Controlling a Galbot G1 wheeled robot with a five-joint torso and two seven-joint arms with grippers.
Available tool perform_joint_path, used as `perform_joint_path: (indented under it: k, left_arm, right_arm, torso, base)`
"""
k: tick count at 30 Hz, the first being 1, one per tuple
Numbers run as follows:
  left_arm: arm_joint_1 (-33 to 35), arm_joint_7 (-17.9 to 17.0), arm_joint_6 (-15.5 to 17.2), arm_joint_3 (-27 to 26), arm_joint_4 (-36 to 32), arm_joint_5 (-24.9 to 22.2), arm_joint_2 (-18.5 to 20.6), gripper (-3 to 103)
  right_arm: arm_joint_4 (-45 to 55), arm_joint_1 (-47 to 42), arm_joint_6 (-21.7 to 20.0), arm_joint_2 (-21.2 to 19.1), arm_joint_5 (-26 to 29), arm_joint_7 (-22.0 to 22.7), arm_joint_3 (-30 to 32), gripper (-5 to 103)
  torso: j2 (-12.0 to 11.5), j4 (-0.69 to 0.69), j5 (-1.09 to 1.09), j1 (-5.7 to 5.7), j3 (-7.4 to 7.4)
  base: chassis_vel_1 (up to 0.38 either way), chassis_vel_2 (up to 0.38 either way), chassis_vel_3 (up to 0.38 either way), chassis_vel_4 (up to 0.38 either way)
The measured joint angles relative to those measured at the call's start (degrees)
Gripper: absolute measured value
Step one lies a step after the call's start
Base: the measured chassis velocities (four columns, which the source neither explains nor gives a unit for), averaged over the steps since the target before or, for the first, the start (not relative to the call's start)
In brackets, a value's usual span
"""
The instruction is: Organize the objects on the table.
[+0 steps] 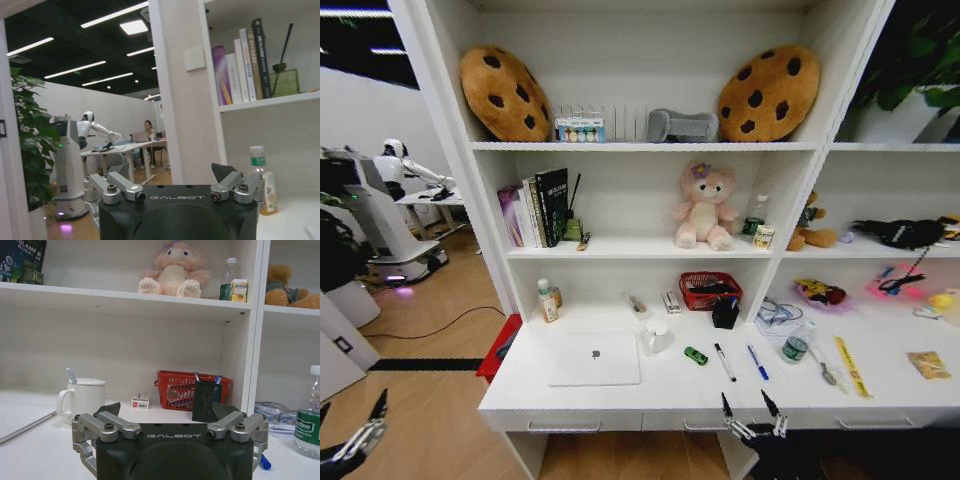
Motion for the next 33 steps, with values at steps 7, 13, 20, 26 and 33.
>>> perform_joint_path:
  k: [7, 13, 20, 26, 33]
  left_arm:
    - [-0.13, -0.08, 0.61, 11.18, -0.62, 5.90, -2.25, 100]
    - [0.36, -0.25, 1.08, 15.18, -1.63, 7.91, -2.58, 100]
    - [0.37, -0.56, 1.95, 16.69, -2.54, 9.55, -2.57, 100]
    - [0.37, -0.59, 2.01, 16.55, -2.54, 9.53, -2.46, 100]
    - [0.38, -0.61, 2.04, 16.44, -2.54, 9.42, -2.39, 100]
  right_arm:
    - [-0.09, 0.63, 0.01, 0.78, -0.37, 0.26, -0.14, 100]
    - [-0.44, 0.99, -0.02, 1.23, -0.59, 0.33, -0.39, 100]
    - [-0.78, 2.04, -0.70, 1.51, -1.35, 0.95, -0.99, 100]
    - [-0.53, 3.06, -2.14, 1.05, 0.32, 1.75, -0.66, 100]
    - [-1.53, 6.63, -2.90, -1.93, 0.36, 0.90, -0.13, 100]
  torso:
    - [-0.01, 0.02, -0.01, 0.00, 0.00]
    - [-0.01, 0.02, -0.01, 0.00, 0.00]
    - [-0.01, 0.02, -0.01, 0.00, 0.00]
    - [-0.01, 0.02, -0.01, 0.00, 0.00]
    - [-0.01, 0.01, -0.01, 0.00, 0.00]
  base:
    - [0.000, 0.000, 0.000, 0.000]
    - [0.000, 0.000, 0.000, 0.000]
    - [0.000, 0.000, 0.000, 0.000]
    - [0.000, 0.000, 0.000, 0.000]
    - [0.000, 0.000, 0.000, 0.000]
